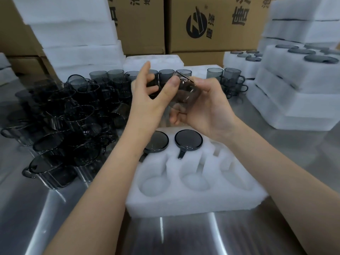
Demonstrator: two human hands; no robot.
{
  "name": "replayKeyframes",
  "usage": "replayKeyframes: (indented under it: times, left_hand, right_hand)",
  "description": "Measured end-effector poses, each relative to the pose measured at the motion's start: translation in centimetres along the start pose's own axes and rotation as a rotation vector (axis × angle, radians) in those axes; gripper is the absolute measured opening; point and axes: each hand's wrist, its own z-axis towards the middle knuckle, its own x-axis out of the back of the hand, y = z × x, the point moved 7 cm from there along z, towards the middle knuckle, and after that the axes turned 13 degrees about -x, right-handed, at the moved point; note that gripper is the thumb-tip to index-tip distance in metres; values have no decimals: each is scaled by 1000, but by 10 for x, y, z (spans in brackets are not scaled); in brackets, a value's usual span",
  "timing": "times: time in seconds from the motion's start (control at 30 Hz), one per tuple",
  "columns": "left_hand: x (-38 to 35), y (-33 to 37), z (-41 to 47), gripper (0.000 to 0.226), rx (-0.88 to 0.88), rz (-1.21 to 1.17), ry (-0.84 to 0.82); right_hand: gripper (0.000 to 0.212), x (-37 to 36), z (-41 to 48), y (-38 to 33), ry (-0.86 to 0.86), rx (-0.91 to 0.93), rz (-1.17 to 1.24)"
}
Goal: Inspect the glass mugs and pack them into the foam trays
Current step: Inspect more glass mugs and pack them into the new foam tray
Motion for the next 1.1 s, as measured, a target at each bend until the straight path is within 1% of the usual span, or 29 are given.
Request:
replayKeyframes:
  times: [0.03, 0.07, 0.1, 0.13, 0.17, 0.2, 0.23, 0.27, 0.3, 0.37, 0.43, 0.5, 0.57, 0.63, 0.7, 0.87, 0.93, 1.0, 1.03, 1.1]
  left_hand:
    - [-3, -5, -1, 80, 63, -30, -38]
    - [-7, -6, -2, 78, 82, -87, -80]
    - [-10, -5, -2, 67, 56, -132, -105]
    - [-10, -4, -2, 53, 13, -162, -96]
    - [-8, -1, -1, 42, -29, -194, -66]
    - [-5, -1, -1, 38, -52, -234, -34]
    - [-3, -1, -2, 37, -62, -268, -4]
    - [0, -2, -1, 39, -71, -290, 27]
    - [3, -1, -1, 42, -80, -293, 55]
    - [8, -1, -1, 46, -92, -263, 98]
    - [12, 1, 0, 48, -129, -198, 115]
    - [11, 5, 1, 43, -166, -133, 85]
    - [8, 9, 1, 31, -212, -94, 57]
    - [10, 10, 0, 23, -230, -108, 96]
    - [14, 10, 0, 16, -230, -96, 131]
    - [14, 14, 0, 9, -273, 18, 137]
    - [15, 17, -2, 8, -310, 85, 162]
    - [16, 19, -3, 12, -327, 127, 170]
    - [16, 18, -4, 14, -313, 111, 166]
    - [13, 13, -4, 23, -243, -2, 151]
  right_hand:
    - [36, 0, -1, 0, -17, -8, 27]
    - [35, -1, -1, 0, -22, -14, 37]
    - [36, -2, -1, 0, -19, -17, 21]
    - [42, -3, -1, 0, -4, -17, -12]
    - [53, -2, 0, 1, 34, -19, -49]
    - [67, 1, 0, 1, 93, -26, -79]
    - [75, 4, 0, 1, 152, -25, -105]
    - [75, 7, -1, 0, 194, -11, -130]
    - [72, 9, -2, -1, 225, 9, -155]
    - [58, 11, -3, -1, 255, 26, -172]
    - [45, 11, -3, 0, 236, 6, -150]
    - [47, 9, -2, 4, 194, -20, -156]
    - [58, 7, -2, 5, 185, -16, -211]
    - [61, 8, -2, 5, 203, 7, -266]
    - [60, 10, -1, 6, 211, 22, -276]
    - [51, 12, -1, 9, 155, -3, -211]
    - [48, 10, -1, 10, 132, -22, -180]
    - [47, 12, -2, 10, 147, -33, -176]
    - [47, 14, -2, 9, 175, -35, -190]
    - [47, 20, -3, 7, 244, -31, -227]
